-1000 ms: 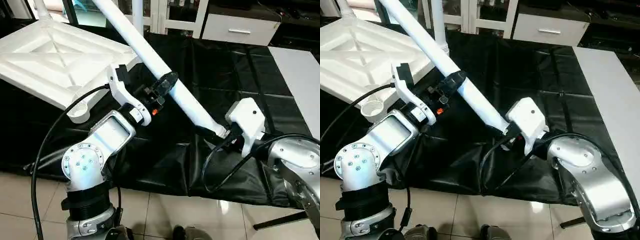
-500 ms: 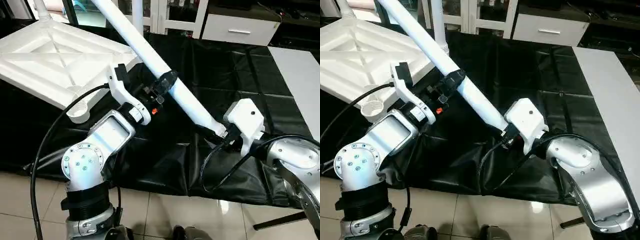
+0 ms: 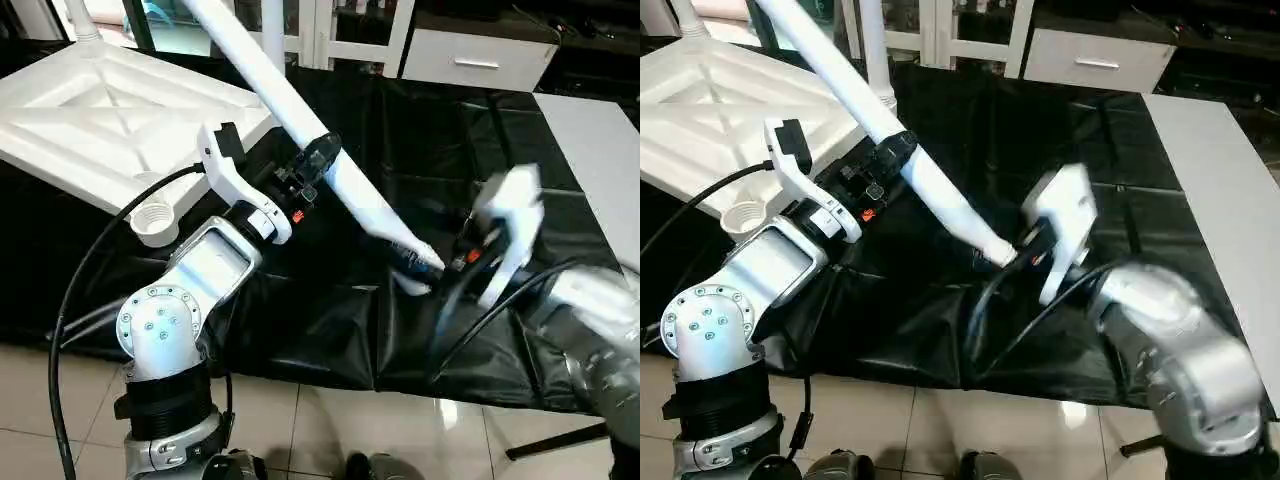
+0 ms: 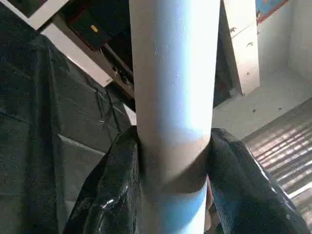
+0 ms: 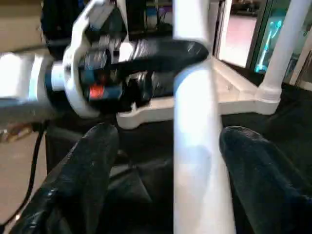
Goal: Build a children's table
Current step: Pick table leg
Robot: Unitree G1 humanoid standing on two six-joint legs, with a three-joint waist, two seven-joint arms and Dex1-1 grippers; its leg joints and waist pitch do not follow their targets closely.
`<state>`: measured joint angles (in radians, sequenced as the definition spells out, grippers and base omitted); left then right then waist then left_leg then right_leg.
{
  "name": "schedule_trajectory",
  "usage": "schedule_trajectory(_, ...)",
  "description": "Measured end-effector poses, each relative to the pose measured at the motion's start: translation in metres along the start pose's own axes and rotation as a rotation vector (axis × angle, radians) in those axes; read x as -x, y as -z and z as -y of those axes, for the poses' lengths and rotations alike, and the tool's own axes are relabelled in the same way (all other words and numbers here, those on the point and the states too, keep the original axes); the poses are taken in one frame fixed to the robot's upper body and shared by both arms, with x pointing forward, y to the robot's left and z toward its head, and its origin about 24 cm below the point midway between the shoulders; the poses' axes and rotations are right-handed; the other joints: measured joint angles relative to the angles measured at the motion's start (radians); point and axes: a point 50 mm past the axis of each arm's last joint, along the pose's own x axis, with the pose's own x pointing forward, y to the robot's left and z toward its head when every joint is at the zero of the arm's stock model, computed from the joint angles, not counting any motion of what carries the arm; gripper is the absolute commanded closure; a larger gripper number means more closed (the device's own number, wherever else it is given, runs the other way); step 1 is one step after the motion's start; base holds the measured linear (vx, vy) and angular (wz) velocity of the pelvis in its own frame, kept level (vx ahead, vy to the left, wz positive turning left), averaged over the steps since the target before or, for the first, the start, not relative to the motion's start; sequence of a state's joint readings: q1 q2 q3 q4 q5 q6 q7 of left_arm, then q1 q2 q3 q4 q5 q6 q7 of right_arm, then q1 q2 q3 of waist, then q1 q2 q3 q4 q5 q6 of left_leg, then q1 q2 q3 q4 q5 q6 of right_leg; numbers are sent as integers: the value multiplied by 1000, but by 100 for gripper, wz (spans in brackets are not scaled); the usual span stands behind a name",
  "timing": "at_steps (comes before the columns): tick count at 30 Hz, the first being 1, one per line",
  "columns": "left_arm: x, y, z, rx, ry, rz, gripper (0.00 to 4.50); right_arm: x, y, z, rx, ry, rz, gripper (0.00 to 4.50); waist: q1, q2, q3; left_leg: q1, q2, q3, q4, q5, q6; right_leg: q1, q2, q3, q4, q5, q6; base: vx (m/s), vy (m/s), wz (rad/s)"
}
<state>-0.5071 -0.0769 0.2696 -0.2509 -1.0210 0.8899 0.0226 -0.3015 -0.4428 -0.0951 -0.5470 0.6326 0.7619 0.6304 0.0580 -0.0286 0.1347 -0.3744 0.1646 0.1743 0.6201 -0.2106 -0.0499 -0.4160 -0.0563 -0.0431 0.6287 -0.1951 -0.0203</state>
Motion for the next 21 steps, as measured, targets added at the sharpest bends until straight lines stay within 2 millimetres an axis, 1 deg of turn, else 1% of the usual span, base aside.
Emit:
schedule_trajectory(4,1,-1,-2,-10,8,-11,273,2,-3,4,-37,10,8,20,1,0,0,0,0,0,0,0,0,0,0,0,0,0,0,0,0,0)
schedule_trajectory(6,3,-2,-2,-35,27,-41,273,2,-2,12,-70,32,-14,4,0,0,0,0,0,0,1,0,0,0,0,0,1,0,0,0,0,0)
schedule_trajectory(8,5,-2,-3,-45,49,-70,273,8,-4,24,-87,75,-45,0,1,1,-1,0,0,0,1,0,0,0,0,0,1,0,0,0,0,0)
schedule_trajectory(10,7,-3,-2,-45,79,-99,273,13,-5,31,-120,85,-89,0,2,1,-1,0,0,0,1,0,-1,0,0,0,2,0,0,0,0,0)
schedule_trajectory(12,11,-4,1,-44,135,-138,273,19,-6,38,-174,84,-133,0,2,1,-1,0,0,0,1,0,-1,0,0,0,2,0,0,0,0,0)
schedule_trajectory(14,14,-6,3,-50,185,-170,273,23,-8,43,-246,75,-139,0,2,1,-1,0,0,0,1,0,-1,0,0,0,2,0,0,0,0,0)
schedule_trajectory(17,15,-8,5,-66,230,-196,273,25,-11,42,-344,-2,-120,0,2,1,-1,1,0,0,1,0,-1,0,0,0,2,0,0,0,0,0)
schedule_trajectory(21,17,-11,9,-80,298,-227,273,28,-12,39,-430,-96,-127,0,4,-1,-1,0,0,0,1,1,0,0,0,0,2,0,0,0,0,0)
